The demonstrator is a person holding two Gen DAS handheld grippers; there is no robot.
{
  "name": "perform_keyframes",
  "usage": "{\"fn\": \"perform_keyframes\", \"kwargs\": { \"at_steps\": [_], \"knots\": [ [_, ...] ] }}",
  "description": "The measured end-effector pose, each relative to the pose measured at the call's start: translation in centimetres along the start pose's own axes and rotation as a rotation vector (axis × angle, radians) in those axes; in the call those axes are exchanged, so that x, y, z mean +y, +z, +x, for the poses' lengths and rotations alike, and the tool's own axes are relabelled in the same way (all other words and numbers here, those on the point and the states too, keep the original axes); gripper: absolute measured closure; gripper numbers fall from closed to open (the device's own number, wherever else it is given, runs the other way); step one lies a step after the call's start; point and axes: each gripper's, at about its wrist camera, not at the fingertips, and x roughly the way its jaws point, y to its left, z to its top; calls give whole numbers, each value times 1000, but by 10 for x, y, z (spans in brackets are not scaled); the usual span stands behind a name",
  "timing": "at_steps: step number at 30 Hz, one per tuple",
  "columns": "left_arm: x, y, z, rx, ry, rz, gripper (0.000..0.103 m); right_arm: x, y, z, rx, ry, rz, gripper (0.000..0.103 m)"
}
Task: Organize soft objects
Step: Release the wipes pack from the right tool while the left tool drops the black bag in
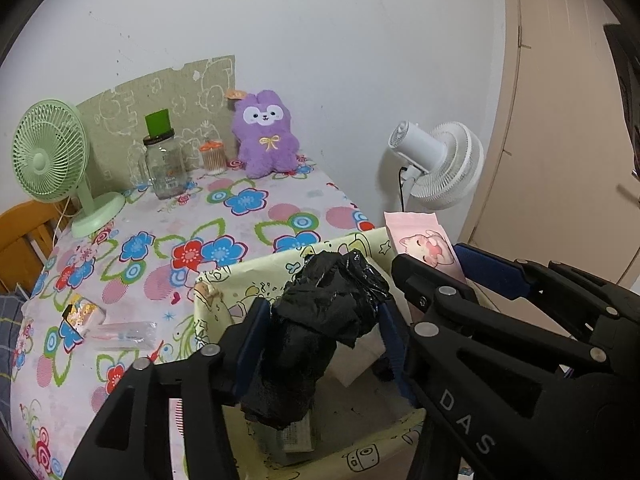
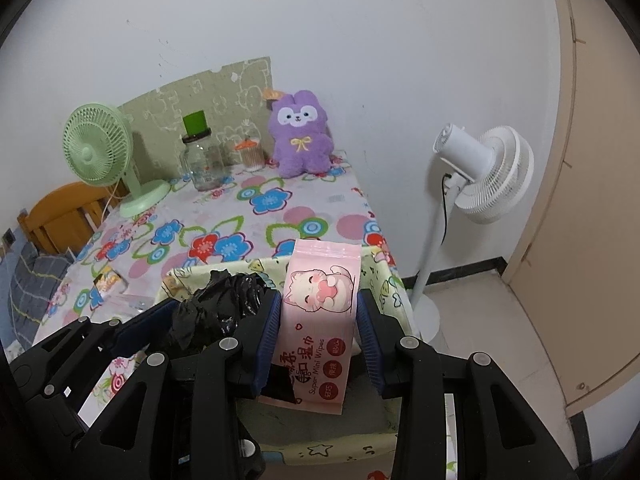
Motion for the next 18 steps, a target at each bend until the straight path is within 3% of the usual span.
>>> {"fn": "perform_keyframes", "kwargs": {
  "at_steps": [6, 13, 17, 18],
  "knots": [
    [0, -3, 6, 20, 16, 4, 24, -1, -3, 8, 20, 5, 2, 61],
    [5, -5, 3, 21, 41, 7, 18, 4, -4, 13, 20, 31, 10, 58],
    [11, -5, 1, 19, 45, -4, 15, 9, -3, 13, 23, 27, 10, 30],
    [12, -5, 0, 16, 45, -5, 15, 10, -4, 12, 19, 30, 12, 29]
  ]
}}
